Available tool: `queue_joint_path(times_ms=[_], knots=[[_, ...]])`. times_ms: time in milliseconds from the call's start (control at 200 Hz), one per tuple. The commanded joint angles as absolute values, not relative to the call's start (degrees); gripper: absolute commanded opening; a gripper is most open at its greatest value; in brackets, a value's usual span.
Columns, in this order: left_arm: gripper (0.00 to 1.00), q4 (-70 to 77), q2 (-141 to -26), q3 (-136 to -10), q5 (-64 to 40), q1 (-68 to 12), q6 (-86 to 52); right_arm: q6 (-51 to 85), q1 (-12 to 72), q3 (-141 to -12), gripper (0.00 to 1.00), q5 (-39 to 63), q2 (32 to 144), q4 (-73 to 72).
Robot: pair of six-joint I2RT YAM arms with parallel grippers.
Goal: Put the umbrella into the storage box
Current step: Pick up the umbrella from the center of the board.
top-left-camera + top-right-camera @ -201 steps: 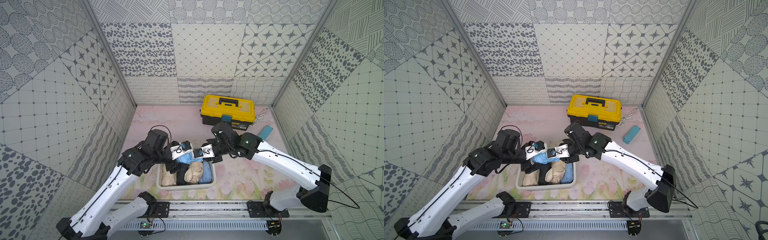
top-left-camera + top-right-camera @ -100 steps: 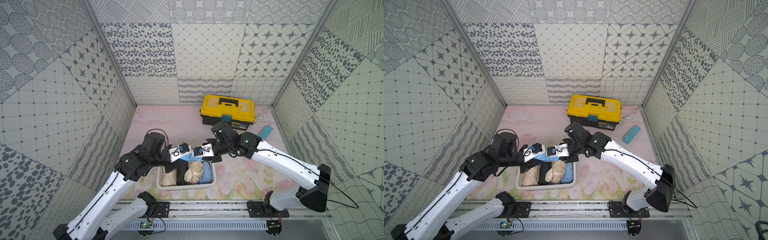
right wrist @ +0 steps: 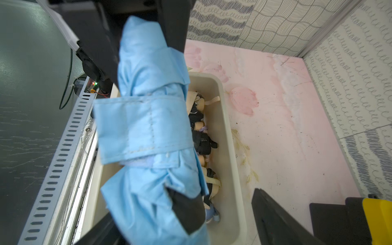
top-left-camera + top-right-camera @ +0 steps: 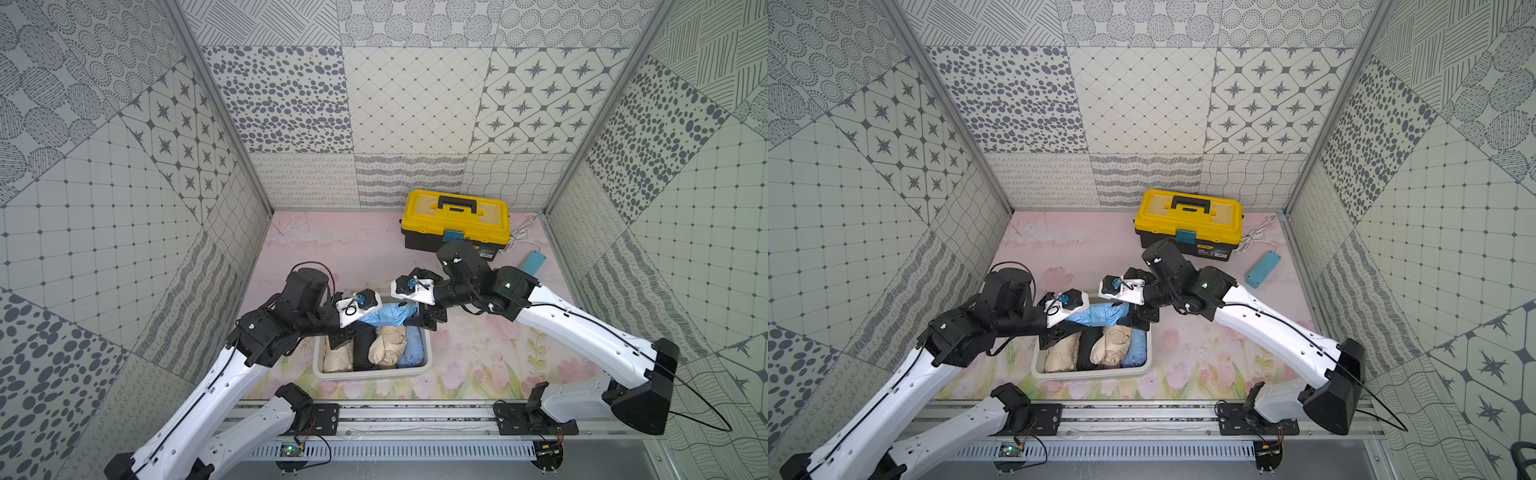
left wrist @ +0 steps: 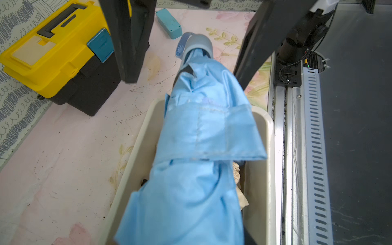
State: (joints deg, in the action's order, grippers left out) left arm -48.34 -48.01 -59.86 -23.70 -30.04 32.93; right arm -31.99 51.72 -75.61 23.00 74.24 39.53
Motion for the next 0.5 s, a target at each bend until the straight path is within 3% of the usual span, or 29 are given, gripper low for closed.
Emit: queue_joint_path(times_ms=[0,170,345,490], knots=[[0.0,-46.0,-47.2,-58.9,-20.9,-30.1,27.6,-23.1,51.1,-72.1,0.92,25.3,66.9,34.5],[0.0,-45.4,-46.4,-58.0,-14.4,-30.1,19.5,-7.8,50.8,-61.7,0.9,19.9,57.0,27.6],[0.0,-45.2,-45.7,-58.0,-4.4,-30.2,4.0,22.7,50.8,-54.2,0.72,-2.8,53.0,24.7],[0.0,-45.9,-43.0,-57.5,-0.9,-30.2,-6.5,38.6,51.5,-54.5,0.66,-8.4,57.1,31.5]])
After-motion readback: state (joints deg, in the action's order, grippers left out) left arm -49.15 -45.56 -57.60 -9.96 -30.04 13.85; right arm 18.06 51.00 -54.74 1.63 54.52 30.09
